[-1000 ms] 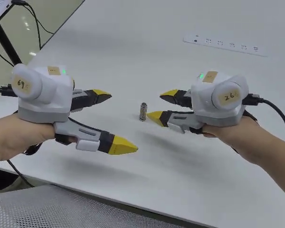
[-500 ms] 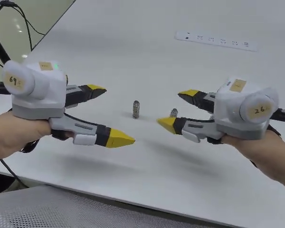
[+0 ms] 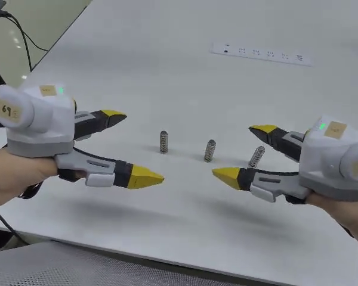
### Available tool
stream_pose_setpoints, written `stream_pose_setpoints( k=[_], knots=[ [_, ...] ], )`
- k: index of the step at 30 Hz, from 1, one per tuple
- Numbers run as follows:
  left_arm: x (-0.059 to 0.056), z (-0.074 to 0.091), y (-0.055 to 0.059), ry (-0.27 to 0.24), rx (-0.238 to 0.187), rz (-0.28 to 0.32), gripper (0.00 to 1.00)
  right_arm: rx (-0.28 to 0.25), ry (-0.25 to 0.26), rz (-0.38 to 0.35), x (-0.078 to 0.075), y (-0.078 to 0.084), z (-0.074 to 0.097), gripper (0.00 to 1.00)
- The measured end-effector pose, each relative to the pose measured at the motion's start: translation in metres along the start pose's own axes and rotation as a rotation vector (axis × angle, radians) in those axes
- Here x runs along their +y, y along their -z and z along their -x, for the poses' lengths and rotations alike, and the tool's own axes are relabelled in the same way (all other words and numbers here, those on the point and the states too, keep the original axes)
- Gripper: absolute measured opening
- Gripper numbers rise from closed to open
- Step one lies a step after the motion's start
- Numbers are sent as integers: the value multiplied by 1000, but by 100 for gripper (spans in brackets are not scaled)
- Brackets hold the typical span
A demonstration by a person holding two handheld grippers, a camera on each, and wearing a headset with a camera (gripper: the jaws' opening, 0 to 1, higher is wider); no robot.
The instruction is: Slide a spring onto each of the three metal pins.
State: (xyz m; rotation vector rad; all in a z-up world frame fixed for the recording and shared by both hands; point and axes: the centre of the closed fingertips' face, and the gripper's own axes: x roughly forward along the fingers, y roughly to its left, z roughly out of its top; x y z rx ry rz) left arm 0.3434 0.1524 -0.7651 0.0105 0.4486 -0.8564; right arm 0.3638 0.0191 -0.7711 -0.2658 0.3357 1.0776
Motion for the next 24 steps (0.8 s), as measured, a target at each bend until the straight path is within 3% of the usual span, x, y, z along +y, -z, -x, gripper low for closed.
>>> stream_pose_setpoints(
  k=[6,10,14,24],
  knots=[
    [1,1,2,-4,5,1,98,28,37,-52,-11,24,21,82],
    [1,2,8,-8,31,-18,98,4,41,-92,-8,27,32,91],
    [2,6,6,-15,10,0,98,-5,43,-106,-4,31,36,99],
    [2,13,4,-29,5,2,98,-7,61,-109,-6,32,41,99]
  ],
)
